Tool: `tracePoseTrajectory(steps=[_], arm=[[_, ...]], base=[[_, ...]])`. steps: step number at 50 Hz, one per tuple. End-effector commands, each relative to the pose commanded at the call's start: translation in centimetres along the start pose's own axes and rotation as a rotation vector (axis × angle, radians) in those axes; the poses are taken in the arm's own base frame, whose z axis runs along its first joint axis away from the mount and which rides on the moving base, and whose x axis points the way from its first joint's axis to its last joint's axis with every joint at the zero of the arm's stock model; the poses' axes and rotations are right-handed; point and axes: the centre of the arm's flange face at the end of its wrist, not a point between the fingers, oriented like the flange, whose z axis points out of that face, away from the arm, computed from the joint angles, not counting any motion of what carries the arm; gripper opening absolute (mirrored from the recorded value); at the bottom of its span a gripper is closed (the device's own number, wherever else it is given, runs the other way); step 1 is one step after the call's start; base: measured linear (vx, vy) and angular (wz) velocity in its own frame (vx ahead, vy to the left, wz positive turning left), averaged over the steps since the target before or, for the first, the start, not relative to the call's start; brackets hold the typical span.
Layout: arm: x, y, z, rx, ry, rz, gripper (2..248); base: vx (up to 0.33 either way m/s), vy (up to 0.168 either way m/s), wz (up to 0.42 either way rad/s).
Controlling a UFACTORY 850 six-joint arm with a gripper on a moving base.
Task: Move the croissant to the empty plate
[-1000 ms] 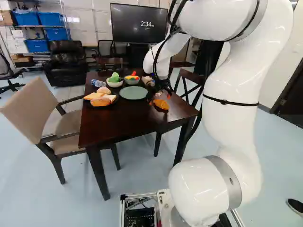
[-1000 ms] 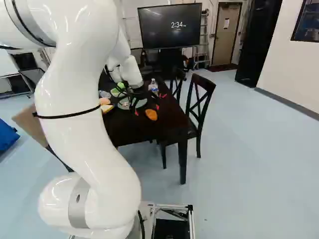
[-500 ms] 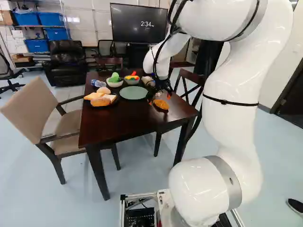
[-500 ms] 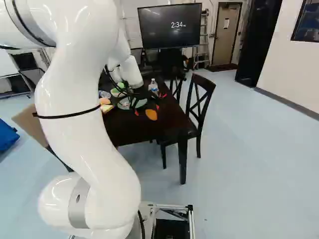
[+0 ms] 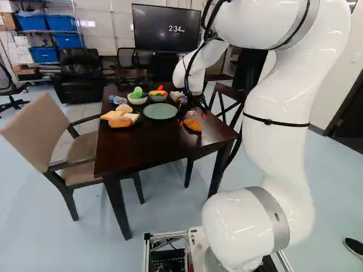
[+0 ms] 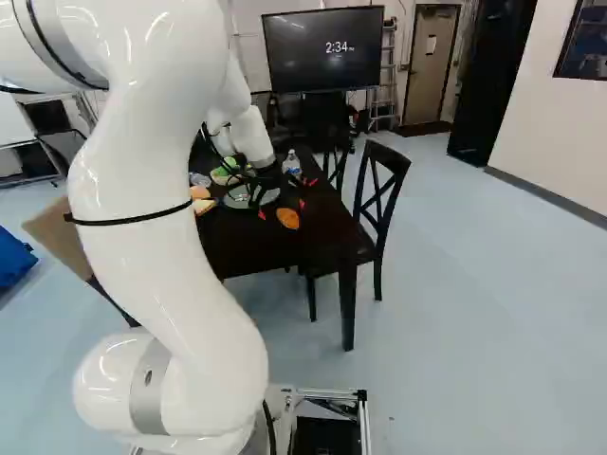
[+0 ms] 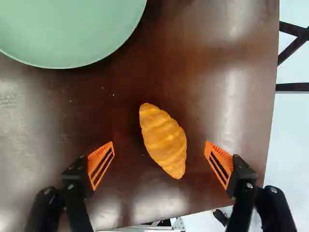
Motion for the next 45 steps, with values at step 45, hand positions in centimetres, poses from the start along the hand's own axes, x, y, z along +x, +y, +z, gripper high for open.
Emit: tracePoseTrajectory(steps=[45], arm=[[0.1,0.51,0.11,-0.002,0.0,-0.223,247]], base=[[0.0,0.0,0.0]])
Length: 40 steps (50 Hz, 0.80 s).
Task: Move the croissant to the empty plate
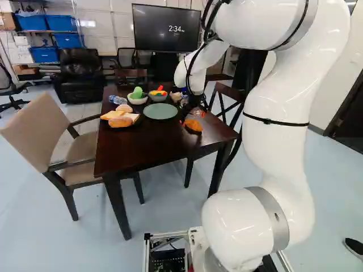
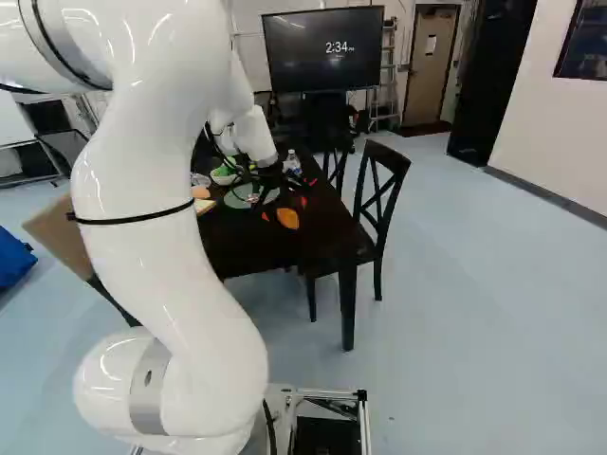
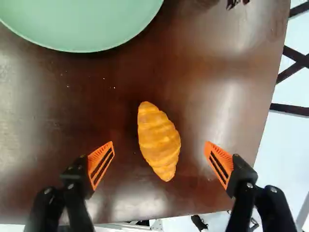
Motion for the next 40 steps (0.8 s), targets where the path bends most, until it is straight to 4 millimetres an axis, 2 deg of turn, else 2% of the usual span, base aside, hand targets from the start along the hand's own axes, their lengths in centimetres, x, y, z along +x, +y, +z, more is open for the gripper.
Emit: tracePoseTrajectory(steps=[20,40], arm=[[0.0,0.0,0.0,0.0,0.0,-0.213,247],[0.0,0.0,0.0,0.0,0.0,-0.215,247]], base=[[0.0,0.0,0.0],[0.0,0.0,0.0]])
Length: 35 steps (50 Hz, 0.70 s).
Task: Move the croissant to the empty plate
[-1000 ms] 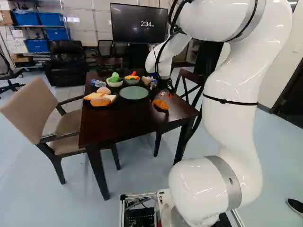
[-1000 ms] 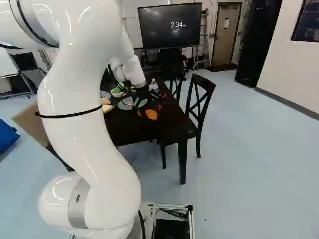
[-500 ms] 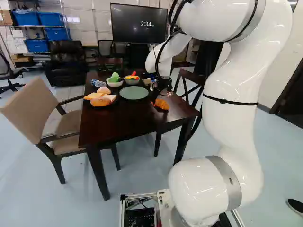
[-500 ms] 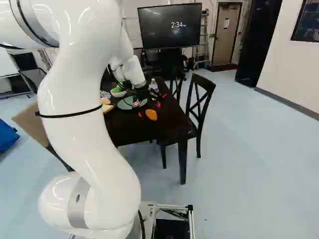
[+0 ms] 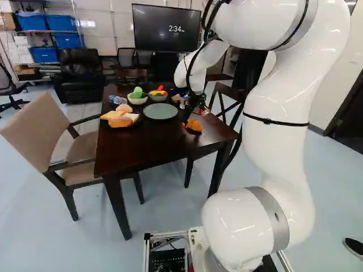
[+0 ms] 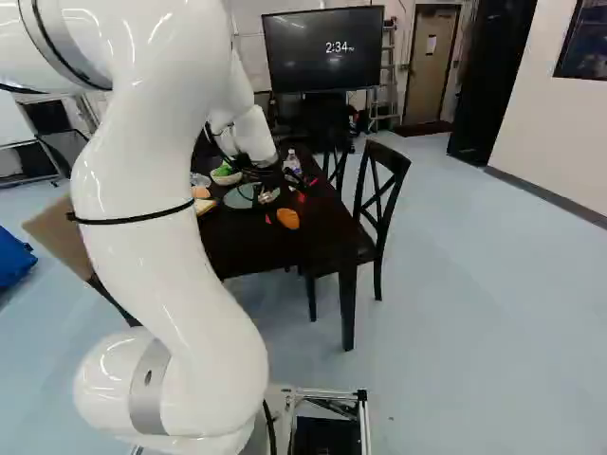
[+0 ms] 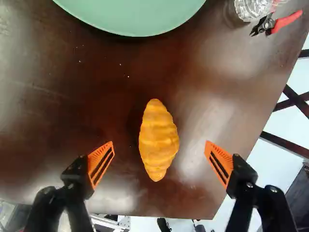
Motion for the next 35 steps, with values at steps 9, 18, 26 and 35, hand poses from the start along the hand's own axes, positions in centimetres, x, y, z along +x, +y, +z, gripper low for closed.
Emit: tracePoseTrajectory(steps=[9,18,26,35], arm=[[0.0,0.0,0.0,0.0,0.0,0.0,247],[0.03,-0.01,0.16,0.001,-0.002,0.0,247],[0.11,-0.02,0.71,0.007,-0.009,-0.001,247],[0.11,-0.02,0.71,0.007,-0.009,-0.001,247]], base=[[0.0,0.0,0.0],[0.0,0.0,0.0],[0.0,0.0,0.0],[0.0,0.0,0.0]])
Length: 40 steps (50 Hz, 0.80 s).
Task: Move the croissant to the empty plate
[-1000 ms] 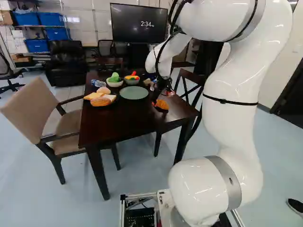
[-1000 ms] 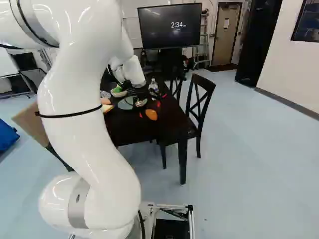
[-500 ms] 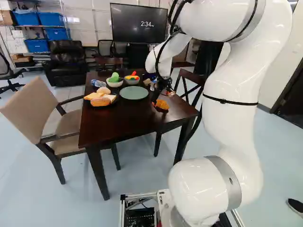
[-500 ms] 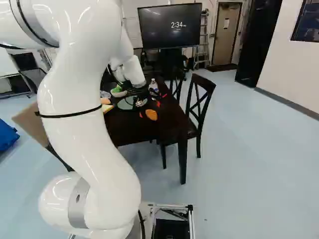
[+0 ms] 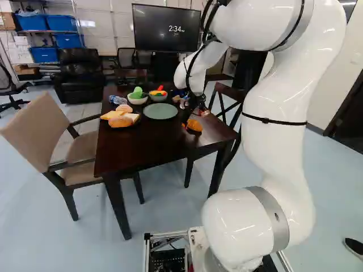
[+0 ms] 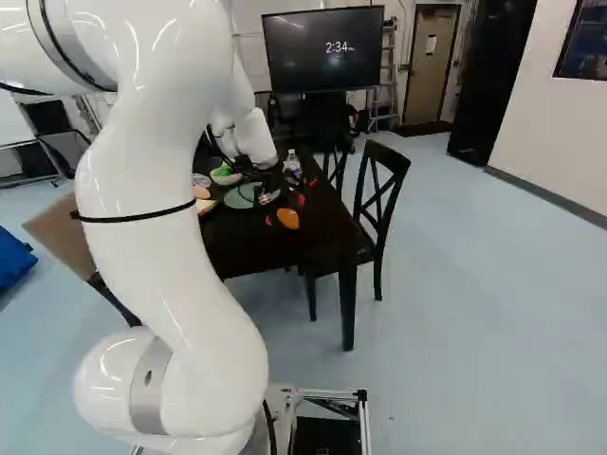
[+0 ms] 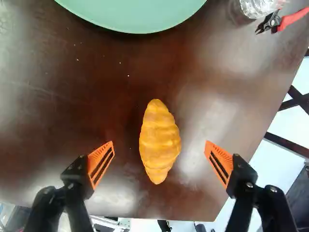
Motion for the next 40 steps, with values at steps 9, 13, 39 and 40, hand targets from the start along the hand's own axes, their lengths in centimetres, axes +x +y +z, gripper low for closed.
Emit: tracePoseTrajectory(steps=[9,13,39,40], arm=[[0.0,0.0,0.0,0.0,0.0,0.0,247],[0.0,0.0,0.0,0.0,0.0,0.0,236],[0.0,0.0,0.0,0.0,0.0,0.0,186],[0.0,0.0,0.0,0.0,0.0,0.0,174]], base=[[0.0,0.0,0.0],[0.0,0.0,0.0],[0.0,0.0,0.0],[0.0,0.0,0.0]])
